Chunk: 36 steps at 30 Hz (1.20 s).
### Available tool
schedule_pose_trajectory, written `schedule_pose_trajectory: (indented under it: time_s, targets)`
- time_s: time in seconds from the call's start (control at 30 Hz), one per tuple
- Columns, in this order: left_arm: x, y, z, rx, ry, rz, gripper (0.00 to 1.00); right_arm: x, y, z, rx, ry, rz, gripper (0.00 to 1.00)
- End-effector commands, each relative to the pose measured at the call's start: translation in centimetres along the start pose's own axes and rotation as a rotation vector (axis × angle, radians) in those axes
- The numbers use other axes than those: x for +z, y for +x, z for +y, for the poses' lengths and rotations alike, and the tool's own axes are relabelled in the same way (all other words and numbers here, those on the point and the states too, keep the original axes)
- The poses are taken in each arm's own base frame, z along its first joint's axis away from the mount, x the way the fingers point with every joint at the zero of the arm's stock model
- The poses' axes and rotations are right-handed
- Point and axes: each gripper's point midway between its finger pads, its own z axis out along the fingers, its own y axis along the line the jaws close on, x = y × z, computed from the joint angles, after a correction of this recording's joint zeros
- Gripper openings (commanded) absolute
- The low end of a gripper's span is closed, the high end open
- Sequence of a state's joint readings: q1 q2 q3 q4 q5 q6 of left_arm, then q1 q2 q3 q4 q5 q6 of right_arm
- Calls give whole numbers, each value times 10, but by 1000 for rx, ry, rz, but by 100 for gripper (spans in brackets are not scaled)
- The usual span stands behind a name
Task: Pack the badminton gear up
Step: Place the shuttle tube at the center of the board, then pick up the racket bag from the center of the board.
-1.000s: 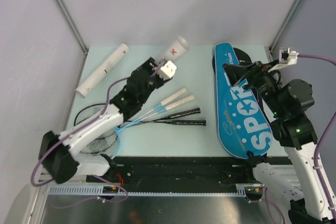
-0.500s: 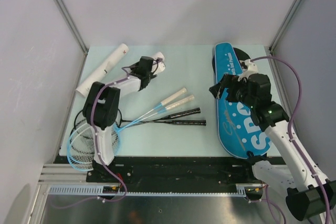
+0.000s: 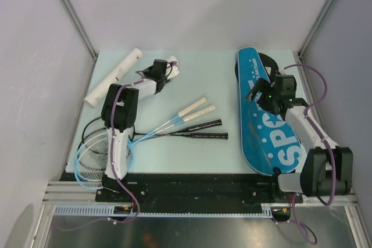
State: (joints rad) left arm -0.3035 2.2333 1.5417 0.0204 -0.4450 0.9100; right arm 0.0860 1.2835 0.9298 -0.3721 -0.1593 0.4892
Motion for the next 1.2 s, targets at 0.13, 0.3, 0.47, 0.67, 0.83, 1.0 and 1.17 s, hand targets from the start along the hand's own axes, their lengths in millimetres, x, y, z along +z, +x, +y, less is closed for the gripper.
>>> schedule_pose_trajectory:
  time_s: [0.13, 0.3, 0.47, 0.67, 0.83, 1.0, 1.17]
  targets:
    - [12, -15, 21, -164, -31, -57, 82, 52, -67, -87, 66, 124, -151, 100]
    - [-2, -29, 37, -268, -12, -72, 98, 52, -77, -136, 64, 219, -95, 100]
    - [-74, -105, 78, -547, 81, -185, 100, 31, -78, -161, 36, 214, -64, 100]
    - [-251, -243, 61, -840, 468, -577, 100, 35, -35, -169, 96, 197, 84, 98]
    - [-343, -300, -70, -812, 962, -651, 86, 36, -10, -152, 136, 70, 98, 88]
    - [-367, -318, -184, -665, 1115, -613, 88, 18, -13, -146, 163, 77, 45, 79]
    - [-341, -309, -222, -642, 1037, -529, 86, 6, -5, -121, 229, -26, 40, 66]
